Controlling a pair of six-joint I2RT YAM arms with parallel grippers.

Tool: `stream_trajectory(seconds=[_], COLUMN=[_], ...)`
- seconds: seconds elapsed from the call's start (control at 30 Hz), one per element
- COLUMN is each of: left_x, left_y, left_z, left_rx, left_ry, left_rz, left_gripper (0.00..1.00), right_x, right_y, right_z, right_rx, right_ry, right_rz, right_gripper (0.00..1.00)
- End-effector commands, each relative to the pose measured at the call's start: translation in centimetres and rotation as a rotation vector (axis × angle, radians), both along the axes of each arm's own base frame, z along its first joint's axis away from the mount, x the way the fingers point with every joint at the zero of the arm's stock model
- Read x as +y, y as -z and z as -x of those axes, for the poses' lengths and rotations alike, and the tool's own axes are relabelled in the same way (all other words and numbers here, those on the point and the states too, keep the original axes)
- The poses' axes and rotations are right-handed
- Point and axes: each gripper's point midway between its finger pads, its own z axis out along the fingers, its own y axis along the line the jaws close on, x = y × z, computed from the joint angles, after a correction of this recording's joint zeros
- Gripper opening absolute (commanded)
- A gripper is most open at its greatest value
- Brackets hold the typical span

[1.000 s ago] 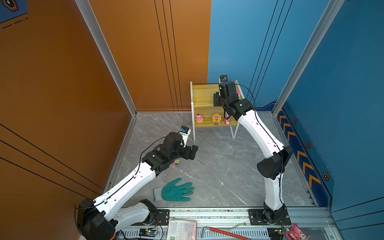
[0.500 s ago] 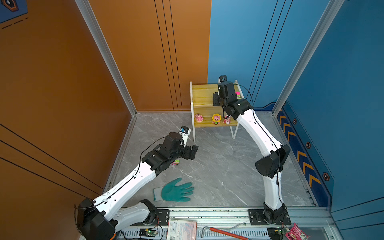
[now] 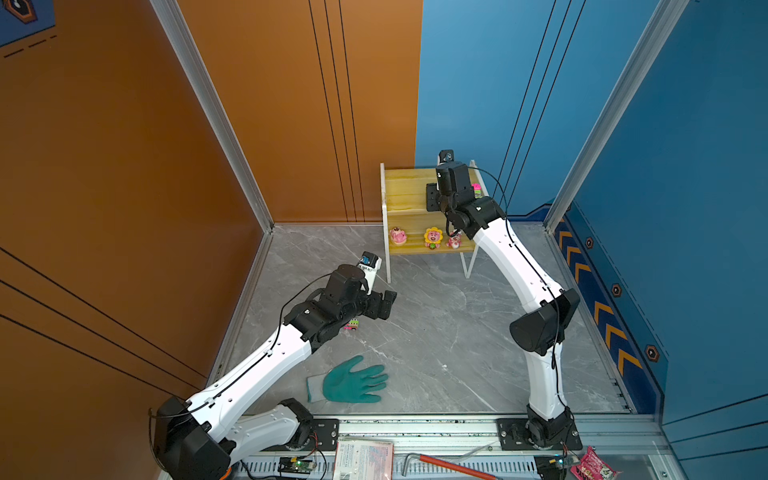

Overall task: Place and organize the plastic toys onto the shelf
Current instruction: 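Lower the orange car onto the upper shelf and open the right gripper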

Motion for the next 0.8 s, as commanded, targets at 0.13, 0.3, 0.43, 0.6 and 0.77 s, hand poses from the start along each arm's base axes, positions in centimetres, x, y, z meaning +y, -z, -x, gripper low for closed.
stream_trajectory(seconds=[0.13,0.3,0.43,0.6,0.77], left_x=[-0.4,-0.4,-0.3,0.2,1.8], left_y=[-1.2,-1.1,-0.9,-0.6,-0.4], left_z=[0.2,0.1,0.0,-0.5,-1.7], left_rx=[-0.012,-0.008,-0.004,0.006,0.029], left_ry=[0.024,0.022,0.016,-0.011,-0.072], left_rz=[0.019,0.018,0.014,0.016,0.039], left_gripper=[0.95,0.95,0.95,0.95,0.96], right_x=[0.0,-0.5,-0.5,0.0,1.6], right_y=[-3.7,-6.9,-8.9,-11.7,-13.2], right_z=[0.9,2.3,3.4,5.7,9.0], right_rx=[-0.077,-0.139,-0.18,-0.237,-0.275], right_ry=[-0.016,-0.023,-0.035,-0.07,-0.14], right_rz=[-0.007,-0.028,-0.032,-0.03,0.016], right_gripper=[0.6,0.63,0.64,0.65,0.67])
